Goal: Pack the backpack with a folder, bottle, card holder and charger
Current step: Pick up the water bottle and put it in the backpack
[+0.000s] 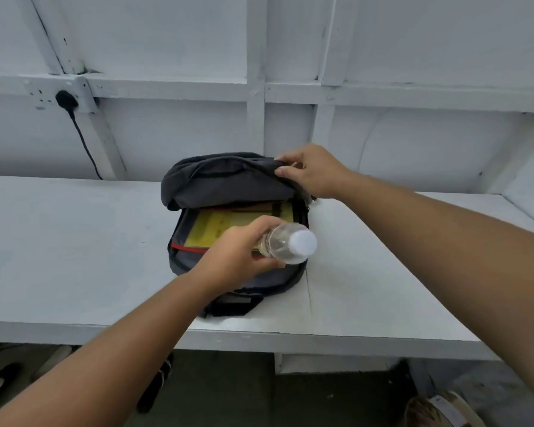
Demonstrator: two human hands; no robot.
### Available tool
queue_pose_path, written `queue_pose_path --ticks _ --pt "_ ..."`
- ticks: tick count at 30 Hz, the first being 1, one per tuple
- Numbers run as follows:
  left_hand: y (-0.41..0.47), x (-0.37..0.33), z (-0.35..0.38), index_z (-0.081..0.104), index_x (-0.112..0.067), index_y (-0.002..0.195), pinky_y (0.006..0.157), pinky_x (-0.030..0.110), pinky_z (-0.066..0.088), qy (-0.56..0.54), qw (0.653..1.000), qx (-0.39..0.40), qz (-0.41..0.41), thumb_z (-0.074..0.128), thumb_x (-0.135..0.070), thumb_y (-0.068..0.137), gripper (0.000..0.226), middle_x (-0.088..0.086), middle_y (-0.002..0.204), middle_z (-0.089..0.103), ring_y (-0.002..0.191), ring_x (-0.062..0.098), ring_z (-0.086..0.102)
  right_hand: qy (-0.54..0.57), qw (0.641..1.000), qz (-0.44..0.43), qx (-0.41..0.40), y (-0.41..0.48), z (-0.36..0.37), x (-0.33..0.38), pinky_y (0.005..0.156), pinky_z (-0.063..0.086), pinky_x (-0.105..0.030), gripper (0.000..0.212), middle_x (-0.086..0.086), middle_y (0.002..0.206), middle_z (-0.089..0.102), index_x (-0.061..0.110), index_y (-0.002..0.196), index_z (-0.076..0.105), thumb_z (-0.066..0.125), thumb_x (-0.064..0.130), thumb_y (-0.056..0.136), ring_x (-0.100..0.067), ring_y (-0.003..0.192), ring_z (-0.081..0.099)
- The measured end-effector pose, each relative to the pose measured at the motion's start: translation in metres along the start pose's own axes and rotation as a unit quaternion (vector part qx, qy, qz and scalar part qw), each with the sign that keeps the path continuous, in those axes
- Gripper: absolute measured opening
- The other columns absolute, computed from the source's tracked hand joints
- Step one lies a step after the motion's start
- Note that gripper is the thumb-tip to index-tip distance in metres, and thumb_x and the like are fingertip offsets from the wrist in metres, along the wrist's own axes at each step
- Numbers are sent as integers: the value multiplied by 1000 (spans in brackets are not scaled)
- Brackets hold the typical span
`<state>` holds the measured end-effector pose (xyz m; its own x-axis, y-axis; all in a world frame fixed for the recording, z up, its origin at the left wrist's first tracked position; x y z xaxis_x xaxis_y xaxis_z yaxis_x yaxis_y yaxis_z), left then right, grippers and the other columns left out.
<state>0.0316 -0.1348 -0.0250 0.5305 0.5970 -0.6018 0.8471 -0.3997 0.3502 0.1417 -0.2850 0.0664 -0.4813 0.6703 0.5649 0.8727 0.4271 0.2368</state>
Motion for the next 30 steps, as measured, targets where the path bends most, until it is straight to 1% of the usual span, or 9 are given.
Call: queue_pose_path --ticks 6,8,10,13,17,21,24,26,30 --pt "36 46 44 38 -46 136 85 27 48 161 981 94 52 73 -21 88 65 0 143 62 114 26 66 -24 1000 0 8 0 -11 15 79 45 -22 24 5 88 68 15 116 75 63 26 98 -10 85 60" --pt "47 58 53 41 -49 141 85 13 44 96 984 147 -6 63 -44 89 56 -8 151 52 116 3 63 -23 1000 -3 5 1 -10 17 72 43 -17 23 9 82 67 15 114 75 63 25 98 -6 77 58" --pt "58 68 59 45 -48 147 97 1 35 -36 983 159 -81 54 -72 78 74 -23 156 40 124 -20 46 -21 1000 -1 -4 2 -9 15 63 38 -9 21 18 73 62 17 111 76 64 26 97 4 67 55" --pt "75 79 65 45 -43 150 120 20 20 -95 974 148 -140 52 -75 79 78 -30 156 34 144 -9 31 -15 1000 -7 -3 -1 -5 13 62 38 -8 17 19 75 65 19 108 77 65 25 96 7 66 57" --pt "96 76 60 40 -36 153 112 20 19 -107 976 135 -132 48 -50 103 53 -24 154 36 143 -2 30 -14 1000 -14 11 -3 0 12 67 44 -7 18 12 83 71 20 109 77 65 21 96 3 71 61" --pt "94 67 49 42 -44 149 104 37 45 64 984 69 -149 35 -45 101 49 5 149 56 127 30 57 -3 1000 -10 -11 -2 1 8 61 40 -4 17 23 73 67 22 107 77 64 20 96 14 61 58" --pt "51 46 52 46 -37 145 84 33 53 127 989 7 -78 52 -50 95 53 4 127 69 108 28 65 -3 1000 -13 -20 -2 4 8 62 40 -5 17 26 67 64 20 107 77 65 19 95 13 59 56" --pt "25 35 68 44 -31 140 92 38 55 138 989 22 -38 60 -69 84 70 -3 143 56 128 22 55 -4 1000 -13 -24 -3 3 10 68 45 -10 17 20 73 69 18 108 77 65 19 95 9 65 60" --pt "25 40 80 37 -16 148 113 40 41 85 994 43 -44 71 -34 92 68 5 167 26 152 23 28 3 1000 -6 -27 -2 3 13 78 49 -28 18 5 87 75 19 109 77 65 21 95 -12 78 66"
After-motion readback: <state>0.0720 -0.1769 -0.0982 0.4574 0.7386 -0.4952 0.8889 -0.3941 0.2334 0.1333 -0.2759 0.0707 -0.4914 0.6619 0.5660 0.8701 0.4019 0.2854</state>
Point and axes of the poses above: each hand's wrist, its own y-axis towards the middle knuckle, its own z-axis out of the palm, x = y × z, the point moved 5 cm from there along y, towards the middle knuckle
